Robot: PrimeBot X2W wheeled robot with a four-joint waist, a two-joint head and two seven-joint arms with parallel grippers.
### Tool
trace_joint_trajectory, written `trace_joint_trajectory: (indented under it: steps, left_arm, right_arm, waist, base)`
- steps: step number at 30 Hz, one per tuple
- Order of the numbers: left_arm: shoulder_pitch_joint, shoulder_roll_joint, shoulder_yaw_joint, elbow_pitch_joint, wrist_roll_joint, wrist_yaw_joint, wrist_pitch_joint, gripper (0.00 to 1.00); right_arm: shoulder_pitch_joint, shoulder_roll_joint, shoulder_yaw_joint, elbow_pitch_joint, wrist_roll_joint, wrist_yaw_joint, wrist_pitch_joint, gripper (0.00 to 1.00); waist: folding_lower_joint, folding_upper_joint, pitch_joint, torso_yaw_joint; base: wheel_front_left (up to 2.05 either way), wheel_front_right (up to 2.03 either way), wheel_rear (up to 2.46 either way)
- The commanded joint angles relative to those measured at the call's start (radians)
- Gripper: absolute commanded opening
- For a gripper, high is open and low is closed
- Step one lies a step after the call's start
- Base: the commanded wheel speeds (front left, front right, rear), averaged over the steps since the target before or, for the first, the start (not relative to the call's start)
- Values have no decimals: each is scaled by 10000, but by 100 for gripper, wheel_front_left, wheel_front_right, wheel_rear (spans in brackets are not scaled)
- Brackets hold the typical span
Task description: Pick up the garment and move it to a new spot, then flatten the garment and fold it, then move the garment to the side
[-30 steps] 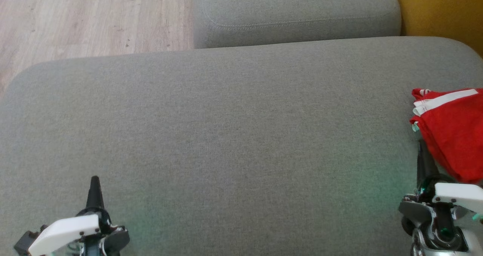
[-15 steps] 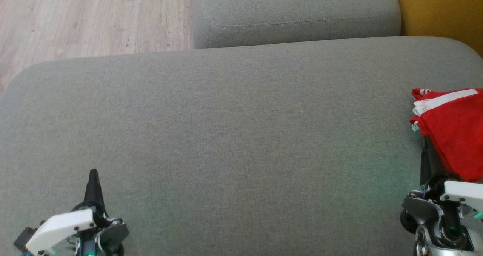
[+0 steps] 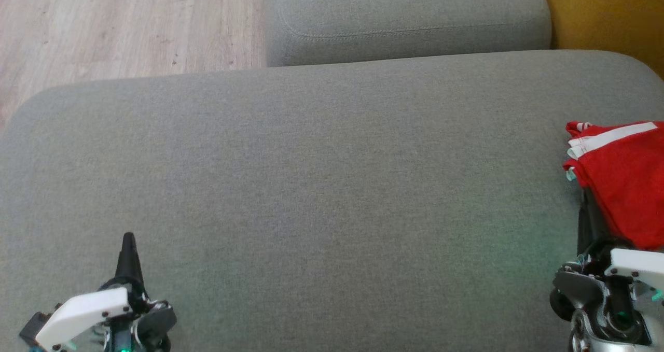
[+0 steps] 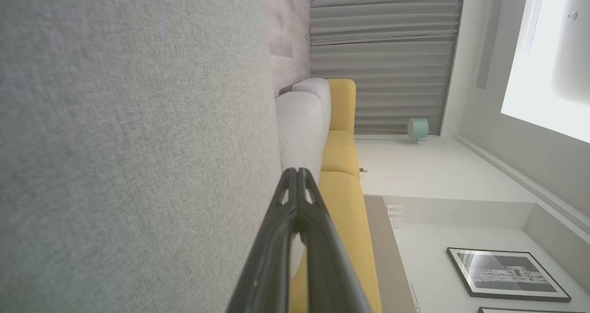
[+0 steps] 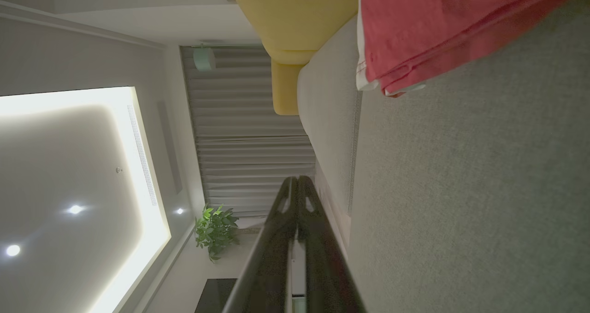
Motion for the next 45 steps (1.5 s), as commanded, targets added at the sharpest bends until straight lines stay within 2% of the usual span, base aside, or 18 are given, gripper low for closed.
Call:
trace_joint_trajectory:
  steps: [1,45]
  left_arm:
    - [-475,66,408,-364,-55,-67,71,0]
    - [-474,66,407,-365,-56,-67,70,0]
  right_arm:
    - [-202,-39,203,-401,70,-7,58,0]
    - [-202,-39,204,-401,71,-7,57,0]
  waist:
    - [0,-1,0,1]
    - [0,-1,0,1]
  base:
    - [0,0,0]
    - [0,0,0]
